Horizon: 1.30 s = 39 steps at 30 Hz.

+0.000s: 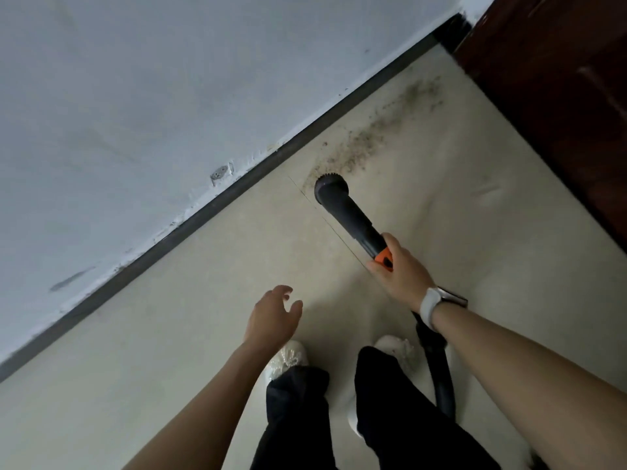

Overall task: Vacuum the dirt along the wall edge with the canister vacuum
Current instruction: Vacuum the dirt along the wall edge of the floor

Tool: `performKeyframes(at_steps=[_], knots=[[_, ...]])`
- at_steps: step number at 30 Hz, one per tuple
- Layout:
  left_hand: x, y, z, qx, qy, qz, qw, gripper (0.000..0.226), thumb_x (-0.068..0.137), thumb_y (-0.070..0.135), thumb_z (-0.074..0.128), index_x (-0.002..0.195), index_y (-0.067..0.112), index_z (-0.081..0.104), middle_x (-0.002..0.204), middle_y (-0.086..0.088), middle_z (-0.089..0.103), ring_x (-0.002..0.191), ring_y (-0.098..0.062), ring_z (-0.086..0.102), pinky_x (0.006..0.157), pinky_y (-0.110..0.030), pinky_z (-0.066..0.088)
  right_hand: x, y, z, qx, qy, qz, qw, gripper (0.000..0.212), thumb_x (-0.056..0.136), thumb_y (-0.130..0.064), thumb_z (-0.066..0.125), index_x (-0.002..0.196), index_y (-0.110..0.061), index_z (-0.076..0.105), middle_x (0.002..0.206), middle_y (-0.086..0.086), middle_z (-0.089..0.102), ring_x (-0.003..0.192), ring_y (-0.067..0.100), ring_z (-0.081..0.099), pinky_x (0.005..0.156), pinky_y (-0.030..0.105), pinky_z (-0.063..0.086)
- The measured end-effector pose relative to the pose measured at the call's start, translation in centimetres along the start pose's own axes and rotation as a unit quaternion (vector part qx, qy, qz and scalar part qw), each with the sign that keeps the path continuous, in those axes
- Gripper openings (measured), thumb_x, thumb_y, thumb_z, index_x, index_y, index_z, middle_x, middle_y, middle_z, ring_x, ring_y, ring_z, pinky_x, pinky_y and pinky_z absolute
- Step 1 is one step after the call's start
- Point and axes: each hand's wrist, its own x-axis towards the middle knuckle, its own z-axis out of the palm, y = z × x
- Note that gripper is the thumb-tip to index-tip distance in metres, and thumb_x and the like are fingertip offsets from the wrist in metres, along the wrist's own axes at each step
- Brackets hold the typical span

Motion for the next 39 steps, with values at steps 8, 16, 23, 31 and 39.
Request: performKeyframes(at_steps=[8, 16, 23, 31, 39], knots=[[-9.6, 6.9, -3.8, -0.06, -0.09, 0.023, 0.994, 0.043, 0.091, 0.028, 0.056, 0.132, 0.018, 0.048, 0.121, -0.001, 0.061, 0.109, -0.016, 0.058, 0.088, -0.02, 0.041, -7.8, -8.5, -6.3, 0.148, -0.014, -0.002, 0.989, 0.056, 0.095, -0.02, 0.052, 0.144, -0.016, 0.026, 0.112, 0.021, 0.053, 0.088, 0.031, 0.056, 0.074, 0.037, 0.047], [-11.0, 12.6, -2.6, -0.131, -0.115, 0.014, 0.985, 0.077, 0.088, 0.031, 0.063, 0.149, 0.013, 0.019, 0.153, -0.006, 0.029, 0.134, -0.024, 0.038, 0.095, -0.025, 0.037, -8.2, -13.3, -11.5, 0.246, -0.044, -0.008, 0.968, 0.043, 0.097, -0.026, 0.047, 0.135, -0.02, 0.029, 0.083, -0.005, 0.049, 0.066, 0.008, 0.051, 0.055, 0.015, 0.04], [-11.0, 19.3, -2.0, -0.179, -0.052, 0.009, 0.982, 0.042, 0.097, 0.033, 0.047, 0.132, 0.011, 0.041, 0.112, -0.002, 0.06, 0.1, -0.017, 0.057, 0.086, -0.032, 0.046, -6.0, -13.2, -17.2, 0.322, -0.063, -0.02, 0.944, 0.019, 0.093, -0.025, 0.053, 0.103, -0.015, 0.041, 0.075, -0.003, 0.048, 0.063, 0.007, 0.05, 0.061, 0.024, 0.041], [-12.6, 28.3, 2.5, -0.256, 0.068, -0.029, 0.964, 0.021, 0.099, 0.035, 0.04, 0.112, 0.018, 0.041, 0.078, 0.002, 0.051, 0.076, -0.031, 0.054, 0.07, -0.04, 0.044, -3.9, -9.3, -25.7, 0.34, -0.162, -0.036, 0.926, 0.028, 0.094, -0.02, 0.053, 0.072, -0.018, 0.036, 0.062, 0.002, 0.042, 0.051, 0.011, 0.046, 0.059, 0.028, 0.038], [-12.4, 34.0, 4.6, -0.224, 0.1, -0.051, 0.968, 0.022, 0.099, 0.041, 0.037, 0.101, 0.02, 0.04, 0.072, 0.009, 0.046, 0.061, -0.007, 0.043, 0.051, -0.023, 0.027, -2.7, -6.0, -30.4, 0.325, -0.135, 0.003, 0.936, 0.014, 0.093, -0.029, 0.056, 0.085, -0.02, 0.049, 0.077, -0.003, 0.054, 0.068, 0.005, 0.058, 0.063, 0.019, 0.049]])
